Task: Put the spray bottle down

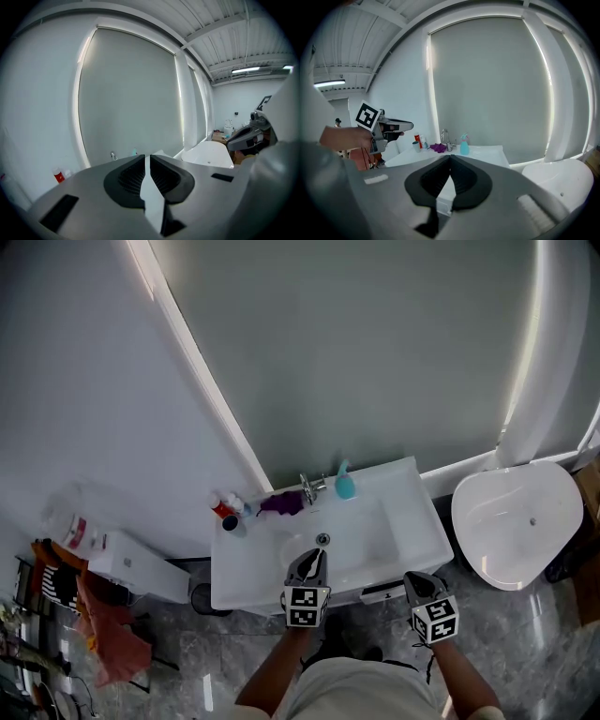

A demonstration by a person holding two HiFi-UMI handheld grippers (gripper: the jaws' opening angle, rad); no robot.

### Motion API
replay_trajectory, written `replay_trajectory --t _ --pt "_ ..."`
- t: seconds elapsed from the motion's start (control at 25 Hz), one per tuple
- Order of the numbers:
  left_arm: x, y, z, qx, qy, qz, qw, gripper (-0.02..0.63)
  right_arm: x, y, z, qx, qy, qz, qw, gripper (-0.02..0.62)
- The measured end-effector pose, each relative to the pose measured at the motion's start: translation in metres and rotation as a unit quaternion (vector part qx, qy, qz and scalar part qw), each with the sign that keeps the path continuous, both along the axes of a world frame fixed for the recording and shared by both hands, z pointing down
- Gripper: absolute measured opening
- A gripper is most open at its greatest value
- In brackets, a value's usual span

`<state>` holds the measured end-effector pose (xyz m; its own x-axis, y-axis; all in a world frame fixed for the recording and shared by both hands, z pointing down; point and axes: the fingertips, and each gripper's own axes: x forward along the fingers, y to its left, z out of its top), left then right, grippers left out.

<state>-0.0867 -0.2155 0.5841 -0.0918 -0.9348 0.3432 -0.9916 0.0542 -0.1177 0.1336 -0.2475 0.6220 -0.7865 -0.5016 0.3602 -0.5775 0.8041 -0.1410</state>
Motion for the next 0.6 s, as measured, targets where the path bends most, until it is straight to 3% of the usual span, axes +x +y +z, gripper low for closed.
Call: replay_trajectory --t 0.36,0.6 --pt "-0.015 0.052 -0.015 0.003 0.007 0.006 1.0000 0.021 -0.044 0.024 -0.014 0.012 -0.009 -0.025 1.000 0.011" --pt "-0.035 0.064 -0.031 0.013 0.025 0.023 0.9994 0.017 -0.073 0.029 -0.027 0.014 -0.009 -0.014 1.000 0.011"
